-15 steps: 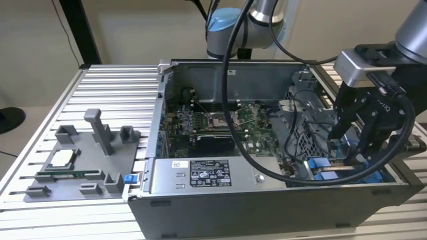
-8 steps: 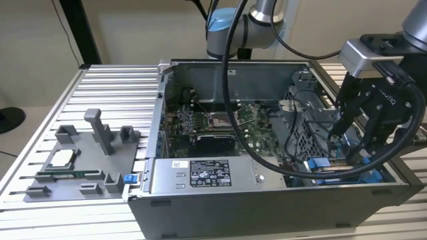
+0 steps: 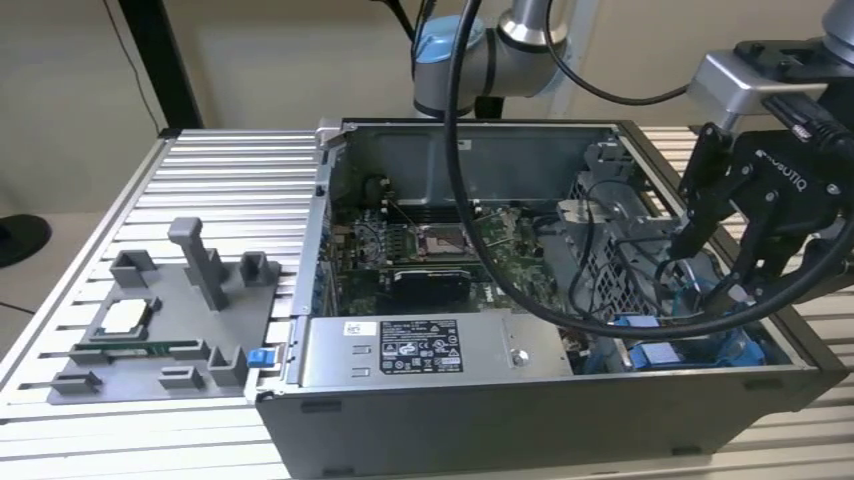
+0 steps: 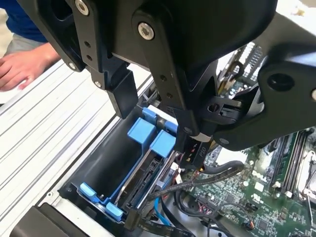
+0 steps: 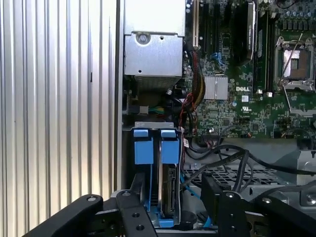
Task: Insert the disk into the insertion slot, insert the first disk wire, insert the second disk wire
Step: 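Insert the disk into the insertion slot, then insert the first disk wire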
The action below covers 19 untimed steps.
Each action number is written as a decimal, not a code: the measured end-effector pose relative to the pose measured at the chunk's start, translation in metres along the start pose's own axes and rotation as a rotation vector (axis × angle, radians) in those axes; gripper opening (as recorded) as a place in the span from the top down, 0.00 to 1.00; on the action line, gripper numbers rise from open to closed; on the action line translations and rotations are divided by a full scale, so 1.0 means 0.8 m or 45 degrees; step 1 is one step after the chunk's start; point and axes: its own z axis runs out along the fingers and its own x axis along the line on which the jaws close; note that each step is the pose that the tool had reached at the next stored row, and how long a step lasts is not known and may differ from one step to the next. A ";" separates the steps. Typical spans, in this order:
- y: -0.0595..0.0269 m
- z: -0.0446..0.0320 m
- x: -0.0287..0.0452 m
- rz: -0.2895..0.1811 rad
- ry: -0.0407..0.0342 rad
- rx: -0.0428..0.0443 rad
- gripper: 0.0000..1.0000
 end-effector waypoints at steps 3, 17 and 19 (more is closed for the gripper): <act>0.000 -0.0002 -0.0001 0.000 0.0000 0.000 0.00; 0.001 -0.0292 -0.0018 0.000 -0.0044 -0.001 0.00; 0.001 -0.0290 -0.0024 0.000 -0.0061 -0.001 0.00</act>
